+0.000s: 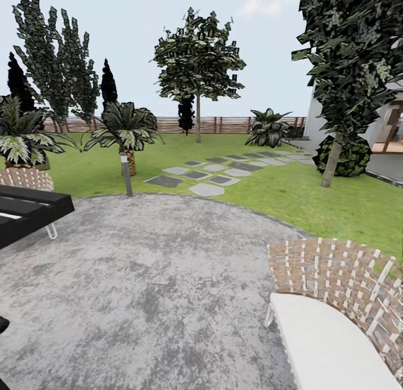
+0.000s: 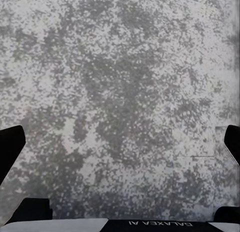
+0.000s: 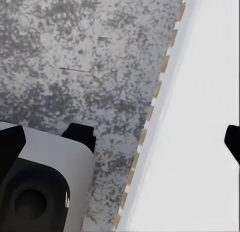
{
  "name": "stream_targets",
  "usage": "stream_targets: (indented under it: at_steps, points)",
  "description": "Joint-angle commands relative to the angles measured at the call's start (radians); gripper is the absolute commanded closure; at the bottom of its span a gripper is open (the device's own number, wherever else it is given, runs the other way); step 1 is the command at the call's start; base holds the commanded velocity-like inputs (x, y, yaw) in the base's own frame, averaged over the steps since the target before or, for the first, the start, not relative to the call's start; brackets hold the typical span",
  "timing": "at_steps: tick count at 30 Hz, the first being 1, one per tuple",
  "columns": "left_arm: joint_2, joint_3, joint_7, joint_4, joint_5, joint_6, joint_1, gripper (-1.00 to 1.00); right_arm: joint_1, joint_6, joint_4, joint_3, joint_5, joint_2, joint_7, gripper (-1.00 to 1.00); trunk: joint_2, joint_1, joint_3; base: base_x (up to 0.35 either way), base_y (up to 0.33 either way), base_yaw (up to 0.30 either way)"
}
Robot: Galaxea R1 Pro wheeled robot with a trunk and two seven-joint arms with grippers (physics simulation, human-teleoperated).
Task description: Take the three Easter eggs out of the wicker basket on the lawn in the garden, then place them on the lawn next to a single tree (choose any tree) so that all three eggs are next to the same tree and none are left in the basket.
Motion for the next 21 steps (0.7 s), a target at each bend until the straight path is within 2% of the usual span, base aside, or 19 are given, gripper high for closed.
stream_targets:
  at_steps: [1, 14, 21]
  points:
    - [0.0, -0.001, -0.001, -0.001, 0.01, -0.001, 0.0, -1.0, 0.0, 0.0, -0.001, 0.004, 0.008, -0.001, 0.0, -1.0, 0.0, 0.0, -0.001, 0.048, -0.193, 0.0]
    - [0.001, -0.001, -0.002, -0.001, 0.011, -0.001, 0.0, -1.0, 0.0, 0.0, 0.001, 0.004, 0.008, -0.001, 0.0, -1.0, 0.0, 0.0, -0.001, 0.008, -0.027, 0.0]
    - [0.001, -0.001, -0.001, -0.001, 0.012, -0.001, 0.0, -1.0, 0.0, 0.0, 0.001, 0.004, 0.008, -0.001, 0.0, -1.0, 0.0, 0.0, -0.001, 0.125, 0.125, 0.0]
